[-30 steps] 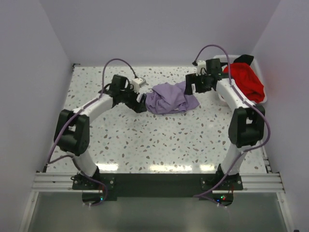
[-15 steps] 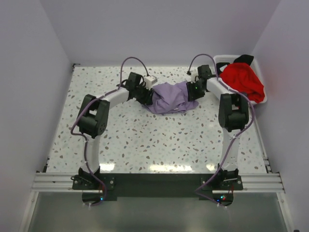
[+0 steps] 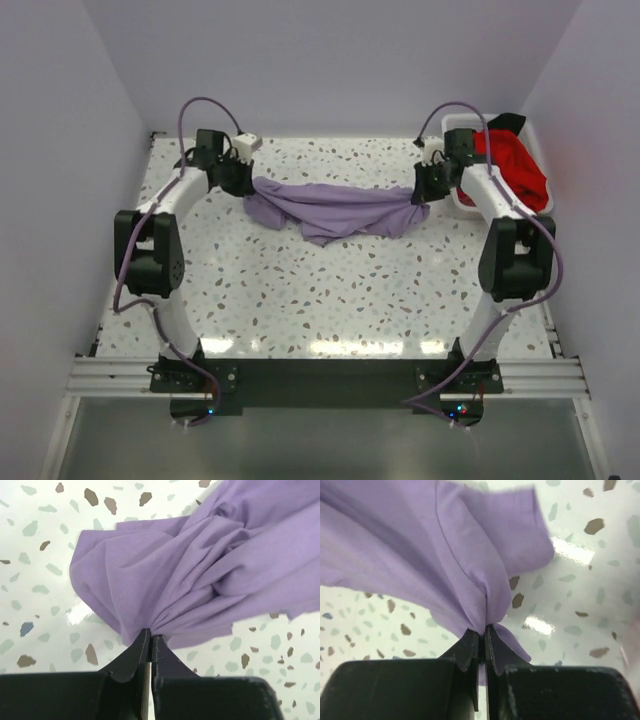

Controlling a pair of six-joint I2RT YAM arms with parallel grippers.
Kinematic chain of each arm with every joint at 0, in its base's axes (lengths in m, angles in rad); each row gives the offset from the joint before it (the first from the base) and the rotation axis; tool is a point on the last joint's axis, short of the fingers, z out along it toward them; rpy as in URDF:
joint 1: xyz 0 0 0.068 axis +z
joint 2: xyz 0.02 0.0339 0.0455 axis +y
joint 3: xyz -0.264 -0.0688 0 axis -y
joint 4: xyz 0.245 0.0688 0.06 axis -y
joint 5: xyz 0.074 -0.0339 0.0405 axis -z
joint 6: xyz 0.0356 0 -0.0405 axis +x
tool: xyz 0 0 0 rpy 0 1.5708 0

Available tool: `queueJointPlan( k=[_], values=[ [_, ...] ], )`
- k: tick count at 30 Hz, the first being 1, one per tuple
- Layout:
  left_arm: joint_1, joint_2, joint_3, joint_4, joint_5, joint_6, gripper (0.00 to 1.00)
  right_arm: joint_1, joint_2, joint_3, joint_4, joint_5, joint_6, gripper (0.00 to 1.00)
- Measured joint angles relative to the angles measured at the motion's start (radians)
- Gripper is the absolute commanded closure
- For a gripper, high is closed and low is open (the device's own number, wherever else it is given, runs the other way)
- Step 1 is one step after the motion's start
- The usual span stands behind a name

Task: Fold and stack the t-shirts
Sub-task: Flatten the tshirt out

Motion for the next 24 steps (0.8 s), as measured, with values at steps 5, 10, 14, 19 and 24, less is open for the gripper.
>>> queueJointPlan(
  k=[5,10,14,19,24],
  values=[
    [0.021,-0.05,-0.003,-0.076,-0.011,0.077,1.0,-0.018,-0.225,-0.069,-0.042,-0.043,-0.032,1.0],
    [0.076,-0.035,0.003,-0.133,-0.023,0.11,0.74,-0.003,-0.346,-0.128,-0.128,-0.133,-0.072,1.0],
    [0.126,0.0,0.053,-0.17,0.063,0.123,0.2,0.04,-0.396,-0.134,-0.151,-0.233,-0.034,1.0],
    [0.17,-0.214,-0.14,-0.021,0.216,0.053,0.0,0.258,-0.465,-0.19,-0.039,-0.306,0.112,1.0],
    [0.175,-0.491,-0.233,0.074,0.286,-0.072,0.0,0.532,-0.379,-0.209,0.189,-0.298,0.257,1.0]
  ],
)
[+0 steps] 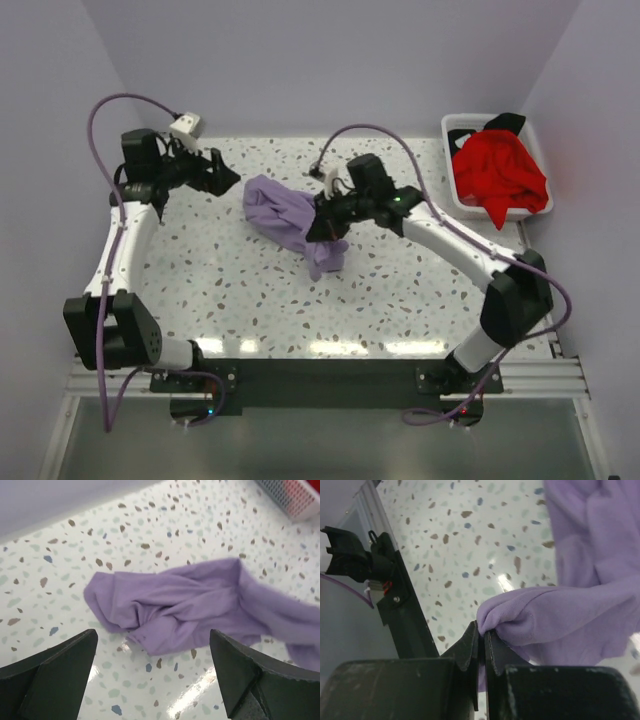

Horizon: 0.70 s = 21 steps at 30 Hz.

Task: Fold and stack the t-shirts
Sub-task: Flatten the tshirt out

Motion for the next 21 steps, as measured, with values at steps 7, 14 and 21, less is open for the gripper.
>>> queueJointPlan(
  k=[7,14,21],
  values=[
    [0.246,-0.014,0.007,0.002,0.033,-0.142,0.0,0.254,0.395,0.351,0.131,-0.015,0.13,0.16],
    [0.179,-0.006,-0.001,-0.236,0.022,0.101,0.04,0.009,0.409,0.396,0.075,-0.099,0.104,0.11],
    [-0.187,-0.071,-0.198,-0.307,-0.113,0.325,0.1,-0.178,0.517,0.489,-0.011,0.083,0.002,0.14]
  ],
)
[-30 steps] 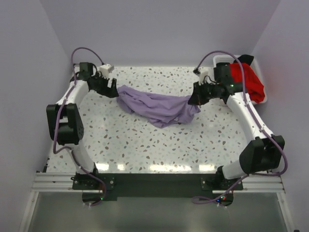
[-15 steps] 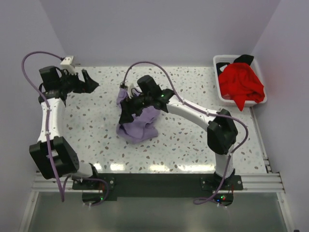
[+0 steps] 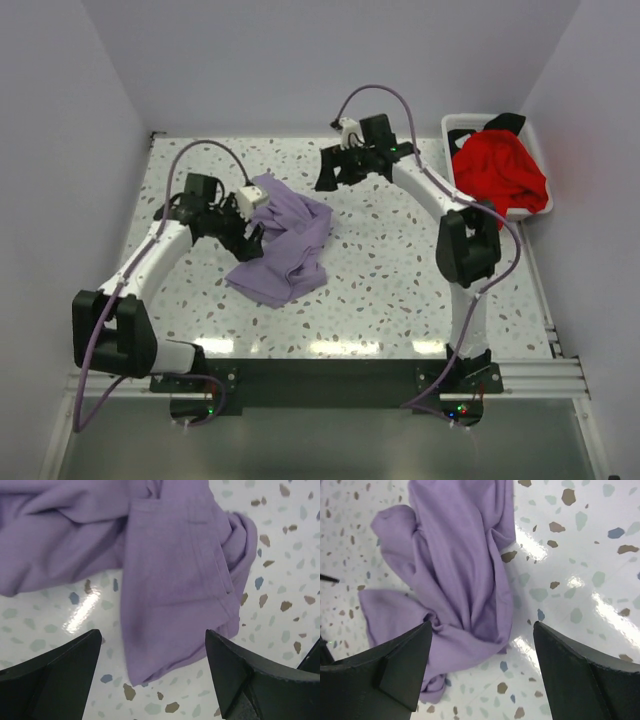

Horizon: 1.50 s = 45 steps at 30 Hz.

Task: Fold and stack the t-shirts
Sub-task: Flatten the tshirt out

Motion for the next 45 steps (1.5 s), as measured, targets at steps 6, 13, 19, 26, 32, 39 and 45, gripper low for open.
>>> queueJointPlan(
  k=[6,13,19,26,32,39,45],
  values=[
    [-0.142,0.006,-0.148,0.025,-0.176,0.049,0.04,0.061,0.227,0.117,0.002,0.027,0.002,0.11],
    [-0.159,0.063,-0.193,0.134,-0.327,0.057,0.02,0.087,0.399,0.246,0.038,0.045,0.033,0.18],
    [-0.159,0.13,-0.184,0.225,-0.379,0.056,0.04,0.087,0.422,0.286,0.071,0.052,0.047,0.68],
    [-0.159,0.195,-0.175,0.254,-0.318,0.057,0.57,0.047,0.317,0.071,0.087,0.02,0.056,1.0],
    [-0.101,0.209,-0.14,0.203,-0.229,0.057,1.0,-0.074,-0.049,-0.264,0.047,0.042,0.064,1.0],
    [0.137,0.138,-0.039,0.041,-0.056,0.129,1.0,-0.114,-0.649,-0.472,-0.065,0.23,0.129,1.0],
    [0.223,0.136,0.037,-0.06,0.015,0.176,1.0,0.038,-0.717,-0.472,-0.056,0.372,0.176,1.0]
  ],
)
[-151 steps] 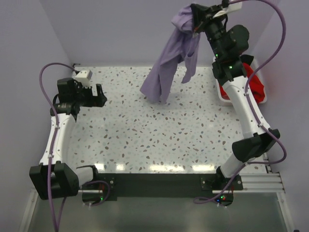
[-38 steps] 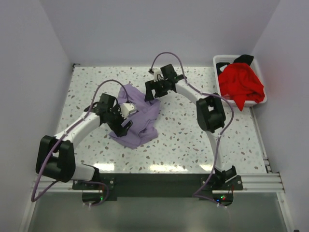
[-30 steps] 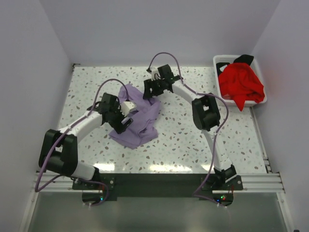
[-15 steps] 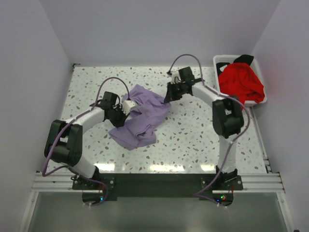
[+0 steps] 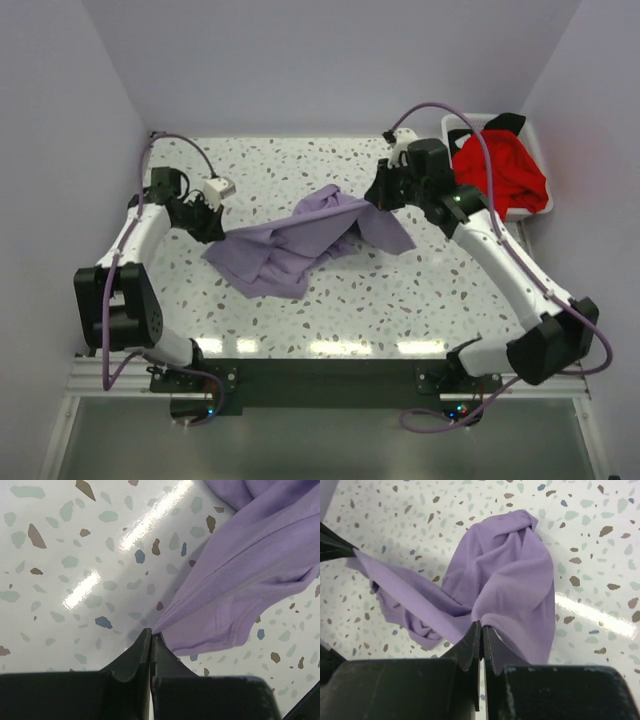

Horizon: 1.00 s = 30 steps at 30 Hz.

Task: Fold and stack the t-shirts
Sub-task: Flatten the tshirt out

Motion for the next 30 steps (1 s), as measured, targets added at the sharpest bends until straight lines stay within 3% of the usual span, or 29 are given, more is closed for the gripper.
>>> queueJointPlan(
  k=[2,4,6,7,10,14,15,18,24,30],
  values=[
    [0.006,0.055,0.032,-0.015,-0.002,-0.001,1.0,0.027,0.098,0.023,0.026,0.03,-0.006,1.0],
    [0.013,0.132,0.08,-0.023,-0.006,-0.015,1.0,0.035,0.227,0.084,0.03,0.055,-0.021,0.84],
    [0.026,0.225,0.141,-0.028,-0.018,-0.033,0.94,0.035,0.406,0.199,0.016,0.07,-0.059,0.61],
    [0.033,0.268,0.171,-0.026,-0.025,-0.042,0.84,0.032,0.489,0.257,0.015,0.066,-0.079,0.41],
    [0.06,0.352,0.243,-0.026,-0.043,-0.08,0.67,0.021,0.631,0.341,-0.006,0.035,-0.146,0.22],
    [0.095,0.378,0.305,-0.024,-0.064,-0.12,0.55,-0.023,0.609,0.334,-0.092,-0.063,-0.218,0.25],
    [0.103,0.375,0.316,-0.023,-0.068,-0.129,0.55,-0.045,0.579,0.322,-0.103,-0.09,-0.243,0.36],
    [0.111,0.365,0.321,-0.02,-0.075,-0.143,0.55,-0.094,0.477,0.264,-0.129,-0.146,-0.285,0.47],
    [0.11,0.298,0.283,-0.026,-0.074,-0.154,0.53,-0.083,0.296,0.021,-0.098,-0.294,-0.224,0.47],
    [0.11,0.227,0.222,-0.039,-0.063,-0.154,0.4,-0.04,0.427,-0.055,-0.058,-0.401,-0.125,0.47]
  ],
)
